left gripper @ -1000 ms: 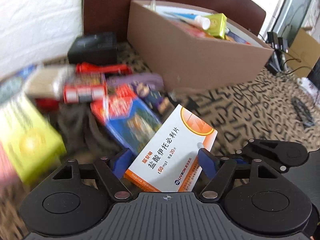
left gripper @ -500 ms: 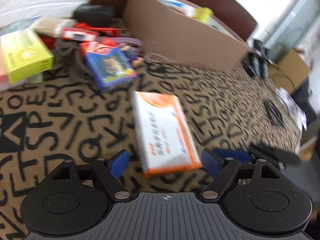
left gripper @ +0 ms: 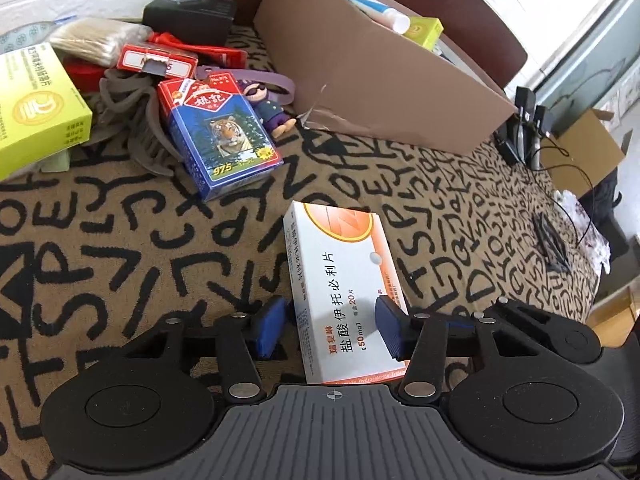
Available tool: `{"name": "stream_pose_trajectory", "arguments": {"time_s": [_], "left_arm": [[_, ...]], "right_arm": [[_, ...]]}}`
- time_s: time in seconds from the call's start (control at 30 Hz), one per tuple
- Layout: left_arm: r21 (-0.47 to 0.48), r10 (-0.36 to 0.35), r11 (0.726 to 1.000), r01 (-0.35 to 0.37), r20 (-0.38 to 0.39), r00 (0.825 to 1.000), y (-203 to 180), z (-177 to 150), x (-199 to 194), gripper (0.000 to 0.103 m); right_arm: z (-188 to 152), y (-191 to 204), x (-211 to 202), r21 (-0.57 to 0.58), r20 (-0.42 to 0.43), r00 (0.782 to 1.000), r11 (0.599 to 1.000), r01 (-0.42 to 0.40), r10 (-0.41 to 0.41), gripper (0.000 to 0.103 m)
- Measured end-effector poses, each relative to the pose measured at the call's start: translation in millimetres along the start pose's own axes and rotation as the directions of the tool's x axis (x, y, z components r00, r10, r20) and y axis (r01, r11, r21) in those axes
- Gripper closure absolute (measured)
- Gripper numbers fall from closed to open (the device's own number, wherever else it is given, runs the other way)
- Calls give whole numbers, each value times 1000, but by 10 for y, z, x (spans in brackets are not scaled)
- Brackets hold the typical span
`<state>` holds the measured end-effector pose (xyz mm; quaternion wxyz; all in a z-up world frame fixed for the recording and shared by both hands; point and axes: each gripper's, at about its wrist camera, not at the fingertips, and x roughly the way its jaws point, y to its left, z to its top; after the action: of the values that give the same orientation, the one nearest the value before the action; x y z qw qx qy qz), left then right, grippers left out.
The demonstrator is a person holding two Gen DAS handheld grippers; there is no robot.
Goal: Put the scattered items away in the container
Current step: 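Close the left tool on the orange-and-white medicine box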
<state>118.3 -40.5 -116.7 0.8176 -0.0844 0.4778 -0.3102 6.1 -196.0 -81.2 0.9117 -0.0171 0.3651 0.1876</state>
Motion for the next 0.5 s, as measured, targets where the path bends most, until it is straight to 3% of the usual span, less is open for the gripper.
{"name": "stream_pose_trajectory", "arguments": {"time_s": [0.5], "left_arm": [[29, 0, 1000, 0, 1, 1000, -26, 7, 59, 40]], "right_arm": [[21, 4, 158, -59, -16, 1000, 998, -16, 15, 32]]}}
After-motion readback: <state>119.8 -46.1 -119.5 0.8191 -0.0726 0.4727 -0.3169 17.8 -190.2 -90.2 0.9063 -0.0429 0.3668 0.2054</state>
